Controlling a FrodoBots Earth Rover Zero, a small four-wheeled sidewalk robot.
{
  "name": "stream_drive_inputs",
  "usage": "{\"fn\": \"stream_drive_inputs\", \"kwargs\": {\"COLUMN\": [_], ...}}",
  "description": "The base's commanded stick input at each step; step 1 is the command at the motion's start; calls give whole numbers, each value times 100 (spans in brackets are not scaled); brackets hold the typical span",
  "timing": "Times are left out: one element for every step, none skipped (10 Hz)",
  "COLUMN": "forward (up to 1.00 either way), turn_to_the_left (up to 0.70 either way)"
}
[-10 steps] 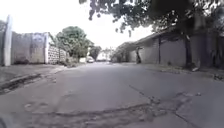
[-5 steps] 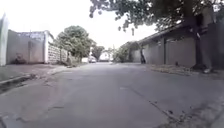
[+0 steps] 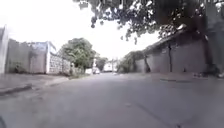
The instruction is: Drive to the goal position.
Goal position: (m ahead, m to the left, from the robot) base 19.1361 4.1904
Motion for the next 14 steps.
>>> {"fn": "stream_drive_inputs", "kwargs": {"forward": [100, 100, 100, 100, 100, 100, 100, 100, 100, 100, 100, 100, 100, 100], "turn_to_the_left": [7, 7, 7, 7, 7, 7, 7, 7, 7, 7, 7, 7, 7, 7]}}
